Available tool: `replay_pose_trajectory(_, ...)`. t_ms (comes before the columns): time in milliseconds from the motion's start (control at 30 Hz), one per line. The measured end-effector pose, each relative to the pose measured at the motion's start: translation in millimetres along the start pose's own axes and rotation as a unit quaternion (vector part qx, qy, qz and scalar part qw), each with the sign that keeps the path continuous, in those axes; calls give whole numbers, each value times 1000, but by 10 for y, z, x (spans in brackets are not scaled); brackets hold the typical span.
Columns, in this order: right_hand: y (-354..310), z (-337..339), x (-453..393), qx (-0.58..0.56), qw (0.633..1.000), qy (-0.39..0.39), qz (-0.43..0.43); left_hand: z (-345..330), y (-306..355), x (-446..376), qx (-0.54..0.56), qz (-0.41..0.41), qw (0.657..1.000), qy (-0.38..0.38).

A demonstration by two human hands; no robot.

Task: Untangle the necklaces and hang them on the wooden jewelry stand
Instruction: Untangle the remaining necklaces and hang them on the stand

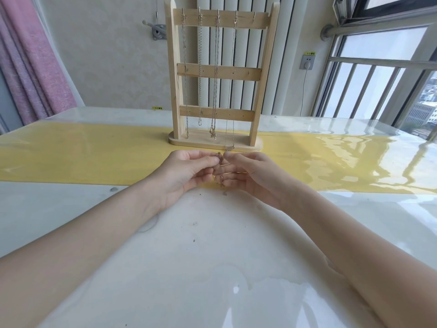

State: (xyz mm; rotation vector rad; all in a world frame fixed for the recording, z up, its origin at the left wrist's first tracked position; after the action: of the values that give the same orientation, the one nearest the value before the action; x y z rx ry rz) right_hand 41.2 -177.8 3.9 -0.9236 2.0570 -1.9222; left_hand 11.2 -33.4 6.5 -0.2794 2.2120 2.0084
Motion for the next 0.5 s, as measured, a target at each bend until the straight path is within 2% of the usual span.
replay_pose_trajectory(133, 12, 9, -9, 29, 999, 12, 13, 15, 10, 3, -48, -22, 999, 6)
replay_pose_trajectory(367, -37, 28, 25, 24, 999, 13, 43, 3, 0, 18, -35, -11, 999, -8)
replay_pose_trajectory(500, -53, 53, 16, 3, 998, 42, 42, 31, -12, -9, -24, -7, 1000, 8)
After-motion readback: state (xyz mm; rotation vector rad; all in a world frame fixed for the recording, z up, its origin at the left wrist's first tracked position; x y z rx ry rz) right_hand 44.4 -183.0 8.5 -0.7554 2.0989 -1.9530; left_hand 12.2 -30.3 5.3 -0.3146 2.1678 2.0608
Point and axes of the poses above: each hand's wrist, its own x-axis away from the middle knuckle, its own z-axis out of the back of the hand, y = z × x, the point moved 2 cm from there along -x, towards the middle knuckle, and after that the axes turned 15 degrees about -z, right-handed, at the moved point
